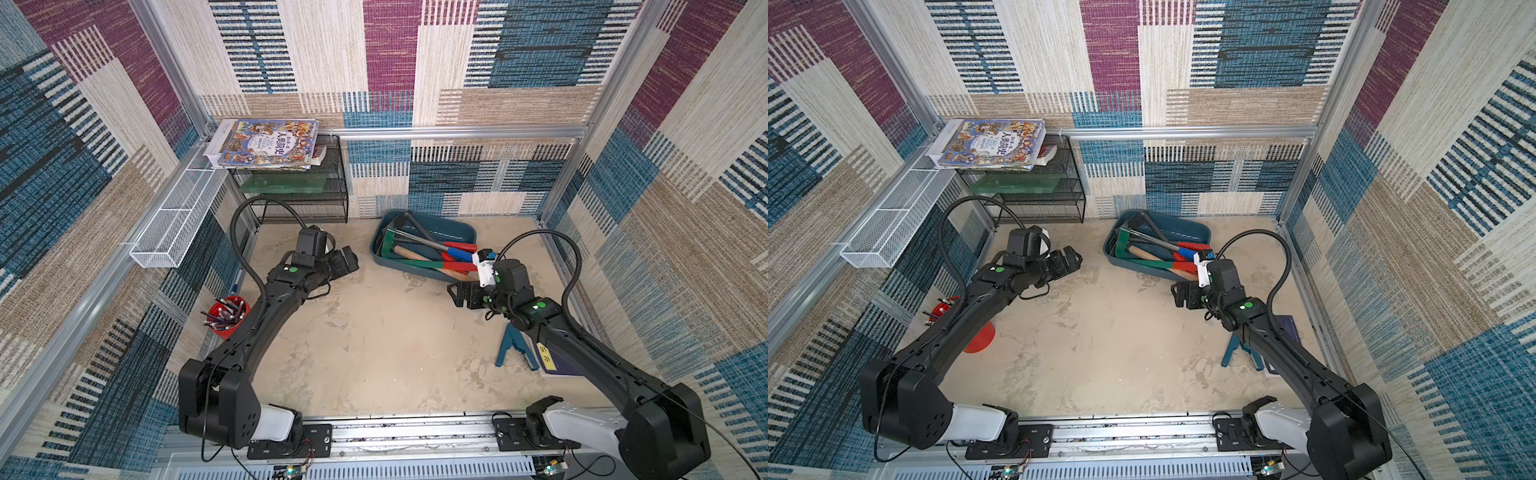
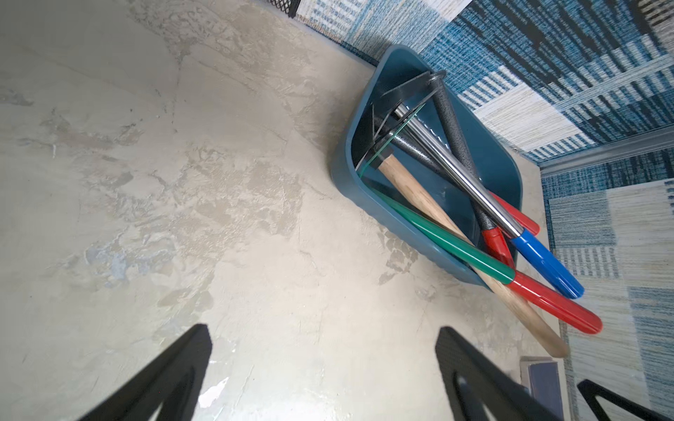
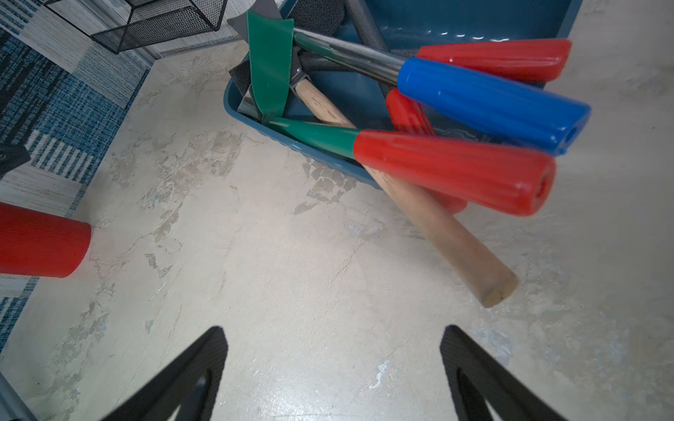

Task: Put the small hoe into the storage box
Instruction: Reset both arms

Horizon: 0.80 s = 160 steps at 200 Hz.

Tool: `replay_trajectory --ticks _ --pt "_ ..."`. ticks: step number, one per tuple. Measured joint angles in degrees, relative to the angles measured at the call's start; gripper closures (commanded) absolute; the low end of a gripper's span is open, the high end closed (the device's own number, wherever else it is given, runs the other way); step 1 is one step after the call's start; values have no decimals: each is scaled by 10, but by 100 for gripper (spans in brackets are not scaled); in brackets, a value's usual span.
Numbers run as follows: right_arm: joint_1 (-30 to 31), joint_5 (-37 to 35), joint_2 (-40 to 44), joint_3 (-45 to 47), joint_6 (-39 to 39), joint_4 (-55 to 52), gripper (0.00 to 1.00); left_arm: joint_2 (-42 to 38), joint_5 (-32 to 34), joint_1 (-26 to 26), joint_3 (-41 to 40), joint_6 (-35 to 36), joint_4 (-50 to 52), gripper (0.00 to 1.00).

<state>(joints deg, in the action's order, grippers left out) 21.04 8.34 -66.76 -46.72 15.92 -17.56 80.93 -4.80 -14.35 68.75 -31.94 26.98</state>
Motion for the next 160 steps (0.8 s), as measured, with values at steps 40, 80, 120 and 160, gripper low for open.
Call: replay_trajectory --ticks 40,80,120,160 --pt "-7 -50 3 3 -13 19 5 -7 -3 16 -17 85 14 0" --pt "-47 -84 19 33 -30 56 4 -31 4 39 -42 161 6 0" --pt "-74 -114 47 70 -42 95 5 -24 15 72 -56 225 -20 0" --pt "-85 -153 71 118 -57 155 5 -19 12 108 -128 276 -79 0"
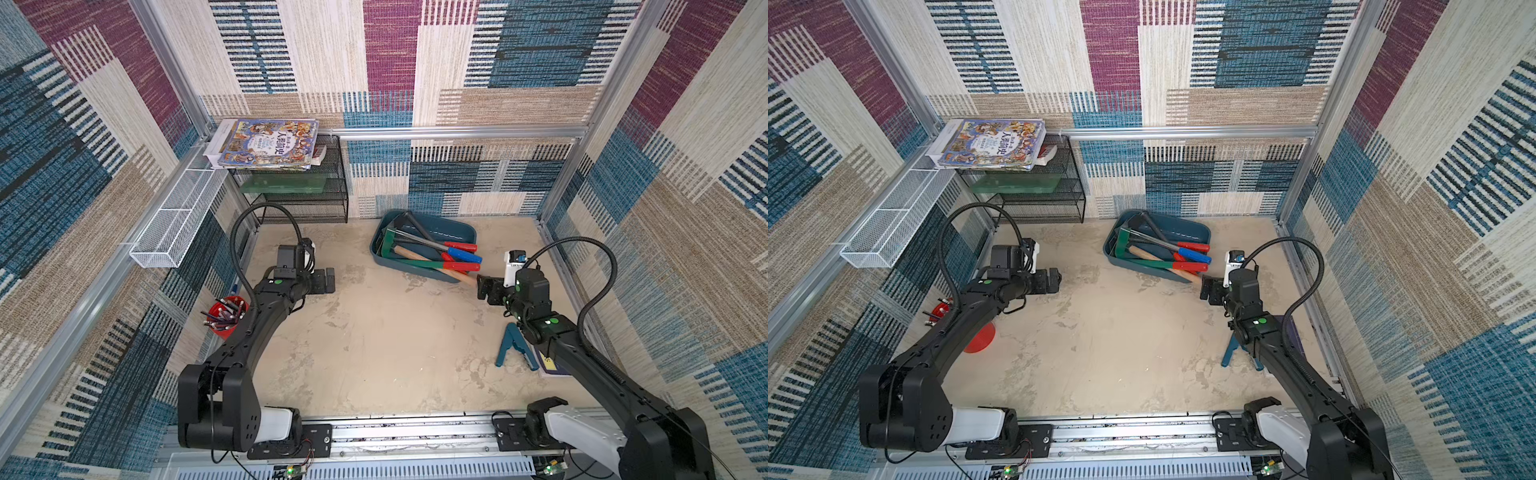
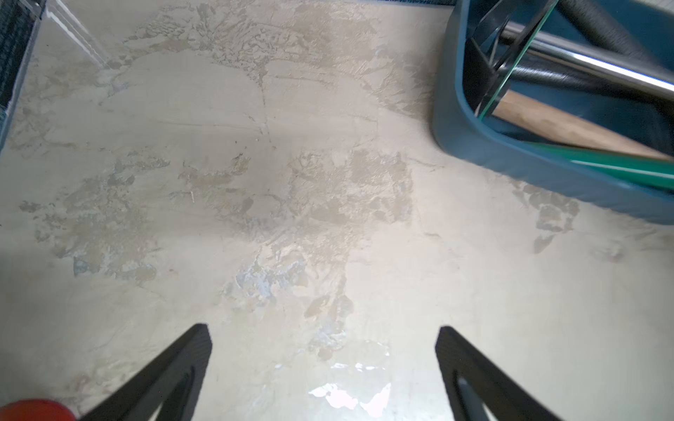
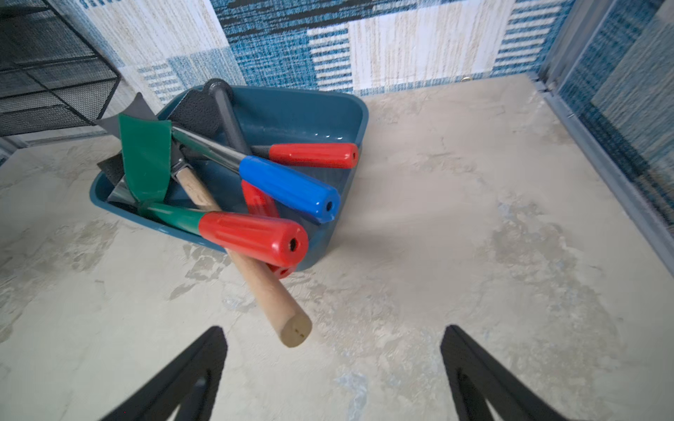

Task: Put the small hoe into the storage box
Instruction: Reset both arms

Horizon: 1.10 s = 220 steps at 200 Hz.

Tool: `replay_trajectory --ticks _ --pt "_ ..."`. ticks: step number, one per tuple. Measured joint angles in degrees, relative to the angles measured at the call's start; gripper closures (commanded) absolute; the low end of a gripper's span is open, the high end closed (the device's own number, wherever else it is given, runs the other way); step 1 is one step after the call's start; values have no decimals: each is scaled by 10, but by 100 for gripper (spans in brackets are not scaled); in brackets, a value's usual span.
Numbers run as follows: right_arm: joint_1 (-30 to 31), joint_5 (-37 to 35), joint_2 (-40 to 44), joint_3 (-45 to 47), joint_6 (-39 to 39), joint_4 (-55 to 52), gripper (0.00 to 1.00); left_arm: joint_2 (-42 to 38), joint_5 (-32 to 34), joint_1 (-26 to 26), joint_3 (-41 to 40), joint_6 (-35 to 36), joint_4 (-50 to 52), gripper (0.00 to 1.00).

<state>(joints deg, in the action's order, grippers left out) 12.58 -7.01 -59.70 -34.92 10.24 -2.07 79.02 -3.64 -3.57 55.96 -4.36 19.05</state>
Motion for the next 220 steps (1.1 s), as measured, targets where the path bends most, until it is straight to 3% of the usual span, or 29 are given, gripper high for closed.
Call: replay_trajectory --ticks 101,220 --pt "-47 -75 -12 76 -26 144 4 -1 -20 47 -120 43 -186 0" --pt "-101 -74 -108 140 -58 338 4 -6 -14 69 -203 56 -330 0"
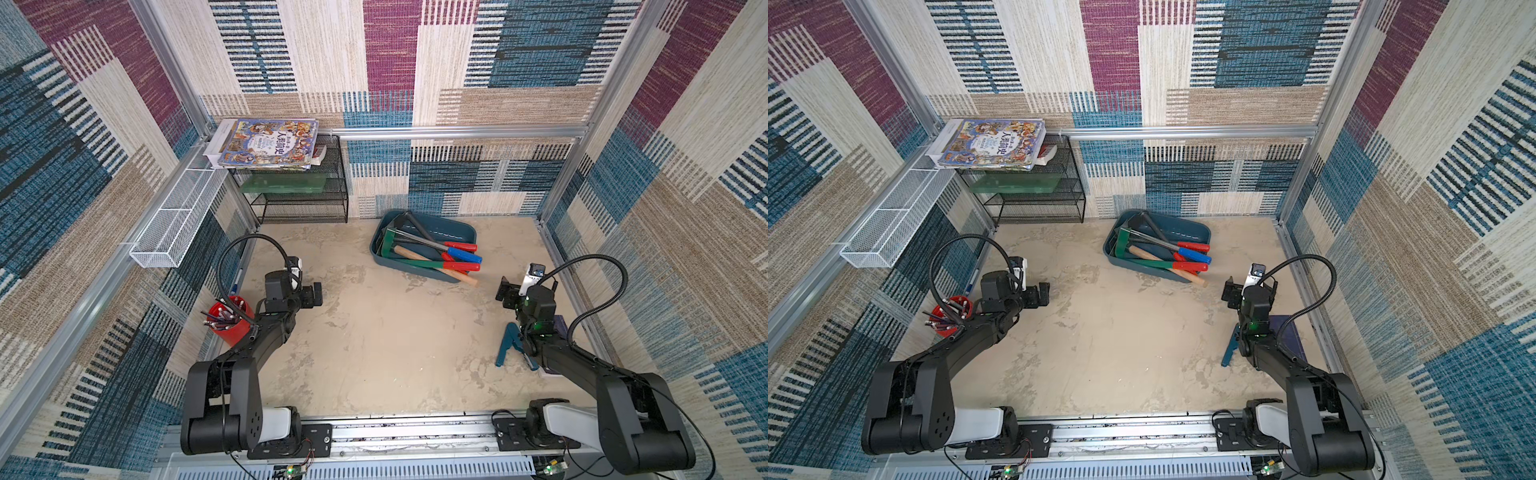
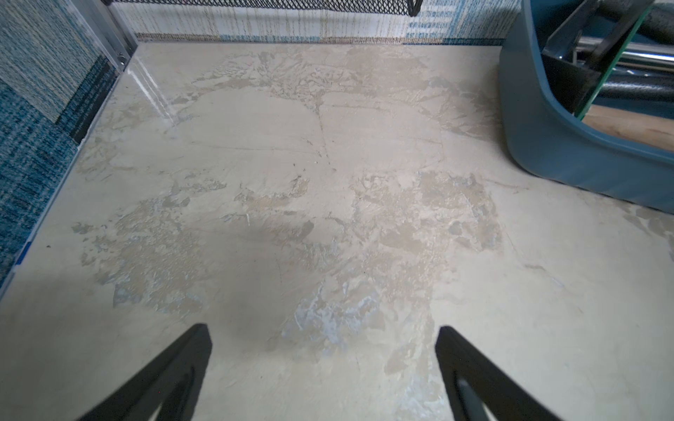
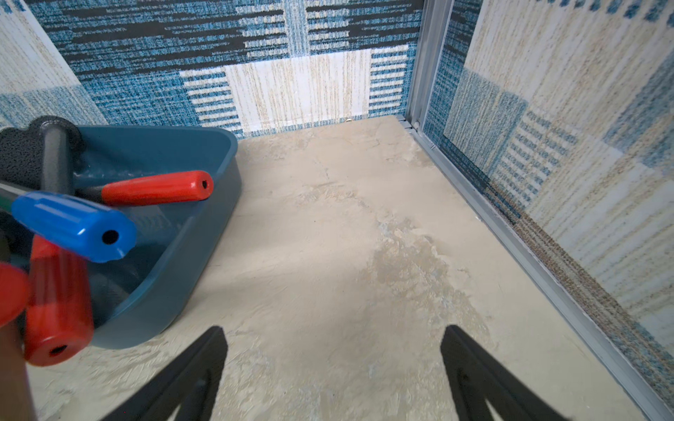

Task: Put the small hoe into the storage box
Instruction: Reset both arms

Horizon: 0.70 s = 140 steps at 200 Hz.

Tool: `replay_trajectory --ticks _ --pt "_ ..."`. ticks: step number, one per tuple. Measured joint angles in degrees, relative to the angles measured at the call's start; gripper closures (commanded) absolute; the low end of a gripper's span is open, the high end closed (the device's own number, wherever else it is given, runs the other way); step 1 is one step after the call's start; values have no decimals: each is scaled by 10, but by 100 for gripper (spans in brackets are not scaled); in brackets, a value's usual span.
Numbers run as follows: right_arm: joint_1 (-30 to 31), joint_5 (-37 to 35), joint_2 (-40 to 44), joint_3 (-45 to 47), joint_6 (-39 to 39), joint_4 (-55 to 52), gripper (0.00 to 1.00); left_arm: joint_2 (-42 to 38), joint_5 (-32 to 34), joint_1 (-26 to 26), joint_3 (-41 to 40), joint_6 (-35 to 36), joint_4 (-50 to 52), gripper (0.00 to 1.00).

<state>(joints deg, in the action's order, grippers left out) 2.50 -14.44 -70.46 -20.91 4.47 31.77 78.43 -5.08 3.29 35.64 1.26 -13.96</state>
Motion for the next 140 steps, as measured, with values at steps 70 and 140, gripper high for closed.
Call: replay_trajectory --ticks 70,140 --pt "-8 10 -42 36 -3 111 4 4 -13 8 -48 -5 -79 0" --pt "-18 12 -56 67 -8 200 4 24 -10 10 -82 -14 -147 0"
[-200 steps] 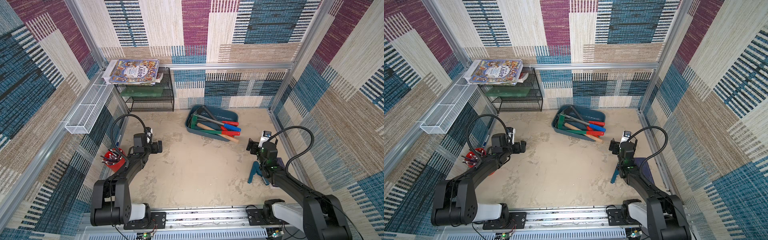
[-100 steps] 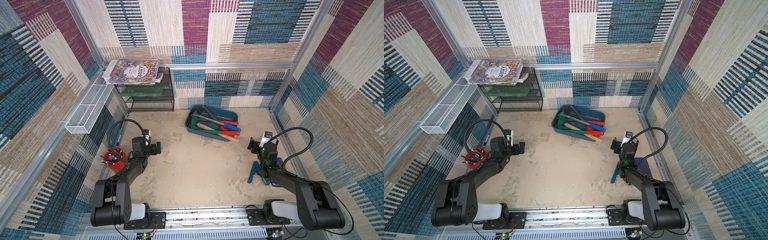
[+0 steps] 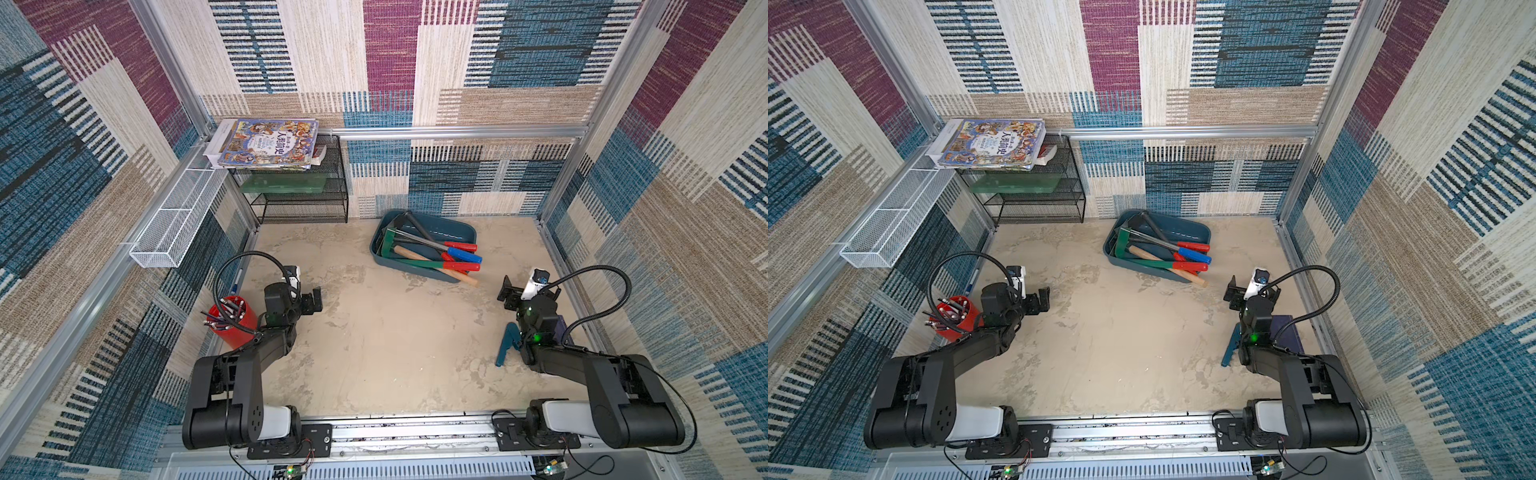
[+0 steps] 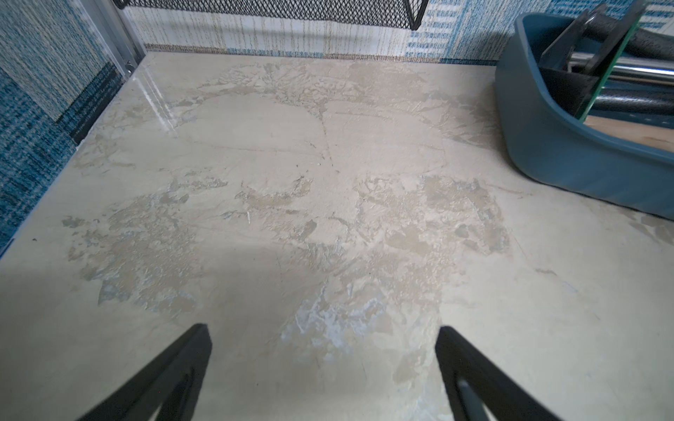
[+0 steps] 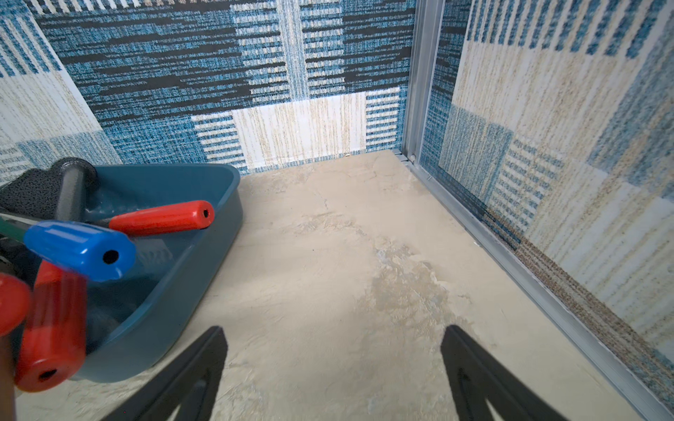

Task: Put the small hoe into the storage box
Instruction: Reset both arms

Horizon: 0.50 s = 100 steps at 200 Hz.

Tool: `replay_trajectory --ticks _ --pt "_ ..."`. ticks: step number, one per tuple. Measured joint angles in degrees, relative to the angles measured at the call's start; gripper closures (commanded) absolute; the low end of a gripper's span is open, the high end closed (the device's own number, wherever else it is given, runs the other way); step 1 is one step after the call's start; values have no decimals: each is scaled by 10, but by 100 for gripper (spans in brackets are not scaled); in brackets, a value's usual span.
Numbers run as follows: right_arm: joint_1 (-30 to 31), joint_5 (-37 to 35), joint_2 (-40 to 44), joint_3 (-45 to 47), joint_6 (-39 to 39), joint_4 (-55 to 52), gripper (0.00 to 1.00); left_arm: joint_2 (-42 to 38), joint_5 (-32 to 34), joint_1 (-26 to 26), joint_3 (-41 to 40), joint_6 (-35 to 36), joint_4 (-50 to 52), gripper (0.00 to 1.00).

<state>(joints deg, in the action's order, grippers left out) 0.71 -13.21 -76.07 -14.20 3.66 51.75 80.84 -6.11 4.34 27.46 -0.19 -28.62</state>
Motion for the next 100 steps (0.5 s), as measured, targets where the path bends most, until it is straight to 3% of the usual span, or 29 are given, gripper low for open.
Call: replay_trajectory --ticks 100 --pt "-3 2 -53 -2 2 62 4 54 26 -1 0 -14 -57 0"
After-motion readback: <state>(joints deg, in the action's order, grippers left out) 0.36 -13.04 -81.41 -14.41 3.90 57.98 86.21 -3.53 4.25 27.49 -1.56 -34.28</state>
